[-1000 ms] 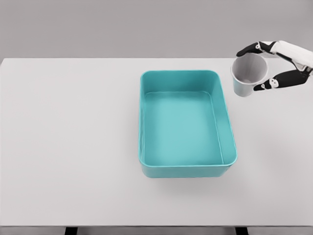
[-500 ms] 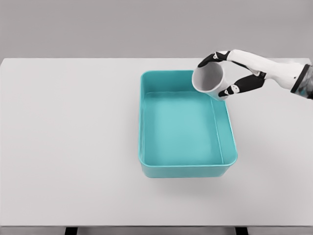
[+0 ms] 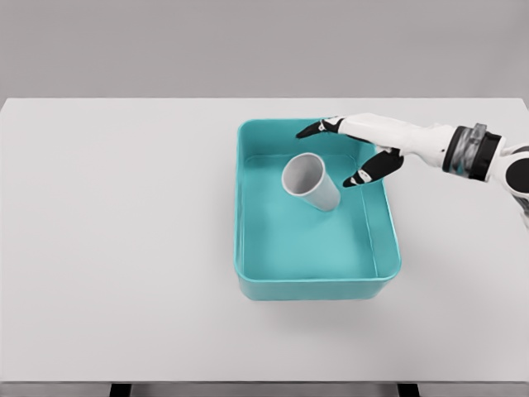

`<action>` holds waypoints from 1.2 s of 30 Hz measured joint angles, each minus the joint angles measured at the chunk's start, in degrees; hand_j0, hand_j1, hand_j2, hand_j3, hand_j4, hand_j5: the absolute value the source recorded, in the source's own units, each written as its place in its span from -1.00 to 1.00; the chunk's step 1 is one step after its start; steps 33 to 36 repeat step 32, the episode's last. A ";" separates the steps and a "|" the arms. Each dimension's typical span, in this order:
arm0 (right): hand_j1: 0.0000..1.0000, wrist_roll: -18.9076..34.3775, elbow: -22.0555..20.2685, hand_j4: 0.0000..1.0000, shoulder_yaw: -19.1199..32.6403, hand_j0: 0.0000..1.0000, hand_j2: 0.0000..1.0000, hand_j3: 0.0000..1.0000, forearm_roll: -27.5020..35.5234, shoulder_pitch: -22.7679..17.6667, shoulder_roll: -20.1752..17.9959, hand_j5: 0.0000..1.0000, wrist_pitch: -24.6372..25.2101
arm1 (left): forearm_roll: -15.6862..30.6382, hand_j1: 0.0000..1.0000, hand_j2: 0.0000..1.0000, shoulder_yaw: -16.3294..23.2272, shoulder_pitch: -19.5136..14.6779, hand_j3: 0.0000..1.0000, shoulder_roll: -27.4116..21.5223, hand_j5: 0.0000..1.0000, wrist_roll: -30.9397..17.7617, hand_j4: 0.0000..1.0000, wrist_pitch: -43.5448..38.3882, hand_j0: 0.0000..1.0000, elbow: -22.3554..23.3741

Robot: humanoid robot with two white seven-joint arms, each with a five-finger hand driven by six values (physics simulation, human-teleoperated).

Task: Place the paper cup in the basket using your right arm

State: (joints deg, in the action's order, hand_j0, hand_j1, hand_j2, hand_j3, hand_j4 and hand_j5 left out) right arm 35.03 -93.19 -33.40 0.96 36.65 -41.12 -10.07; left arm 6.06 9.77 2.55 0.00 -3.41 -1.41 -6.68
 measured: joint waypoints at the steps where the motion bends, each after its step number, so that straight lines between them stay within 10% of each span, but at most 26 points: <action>1: 1.00 0.01 -0.28 1.00 2.06 1.00 1.00 1.00 0.01 -0.88 -0.25 1.00 -0.32 | 0.00 1.00 1.00 0.01 0.00 1.00 0.00 1.00 0.00 1.00 0.00 1.00 0.00; 7: 1.00 0.00 -0.87 1.00 23.12 1.00 1.00 1.00 9.20 -16.16 -4.84 1.00 -2.09 | -0.01 1.00 1.00 -0.01 0.00 1.00 0.00 1.00 0.00 1.00 0.00 1.00 0.01; 14: 1.00 0.00 2.11 1.00 34.61 1.00 1.00 1.00 13.94 -24.26 -3.42 1.00 -2.31 | 0.00 1.00 1.00 -0.01 0.00 1.00 0.00 1.00 0.00 1.00 0.00 1.00 -0.01; 36: 1.00 -0.01 2.74 1.00 35.62 1.00 1.00 1.00 13.74 -25.58 -1.71 1.00 -1.98 | 0.00 1.00 1.00 0.04 0.00 1.00 0.00 1.00 0.00 1.00 0.01 1.00 0.00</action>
